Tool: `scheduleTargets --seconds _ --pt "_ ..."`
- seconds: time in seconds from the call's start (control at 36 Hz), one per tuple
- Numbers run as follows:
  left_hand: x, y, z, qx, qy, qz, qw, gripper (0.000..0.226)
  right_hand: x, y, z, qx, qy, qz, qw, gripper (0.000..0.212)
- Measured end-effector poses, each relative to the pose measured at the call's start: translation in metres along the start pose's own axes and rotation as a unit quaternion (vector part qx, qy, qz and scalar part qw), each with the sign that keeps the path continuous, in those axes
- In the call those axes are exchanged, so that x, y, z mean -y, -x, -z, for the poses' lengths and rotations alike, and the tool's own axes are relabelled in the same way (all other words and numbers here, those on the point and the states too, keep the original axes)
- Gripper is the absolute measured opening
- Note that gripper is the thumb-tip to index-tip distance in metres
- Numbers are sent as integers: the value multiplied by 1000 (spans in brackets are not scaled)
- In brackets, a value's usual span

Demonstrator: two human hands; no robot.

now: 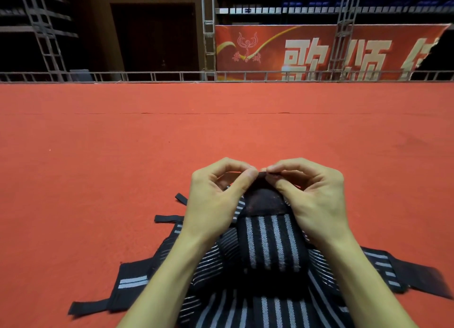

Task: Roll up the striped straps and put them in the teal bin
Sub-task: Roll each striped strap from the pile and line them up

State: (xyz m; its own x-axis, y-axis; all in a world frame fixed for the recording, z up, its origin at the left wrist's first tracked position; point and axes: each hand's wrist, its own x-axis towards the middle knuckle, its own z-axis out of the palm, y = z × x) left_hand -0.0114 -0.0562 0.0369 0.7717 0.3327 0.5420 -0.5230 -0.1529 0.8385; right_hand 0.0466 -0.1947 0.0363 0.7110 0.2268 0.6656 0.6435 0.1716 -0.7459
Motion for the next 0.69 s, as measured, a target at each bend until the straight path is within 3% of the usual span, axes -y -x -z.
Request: scheduleTargets --seconds 0.19,0.56,0.69 --pt "0 -1 2 15 -3 57 998 14 0 0 0 -13 6 0 1000 35" --pt "-5 -1 3 -2 -5 25 1000 25 10 2 4 50 -78 -99 991 16" --pt "-1 0 2 14 -10 13 1000 28 6 0 1 35 -23 -74 996 22"
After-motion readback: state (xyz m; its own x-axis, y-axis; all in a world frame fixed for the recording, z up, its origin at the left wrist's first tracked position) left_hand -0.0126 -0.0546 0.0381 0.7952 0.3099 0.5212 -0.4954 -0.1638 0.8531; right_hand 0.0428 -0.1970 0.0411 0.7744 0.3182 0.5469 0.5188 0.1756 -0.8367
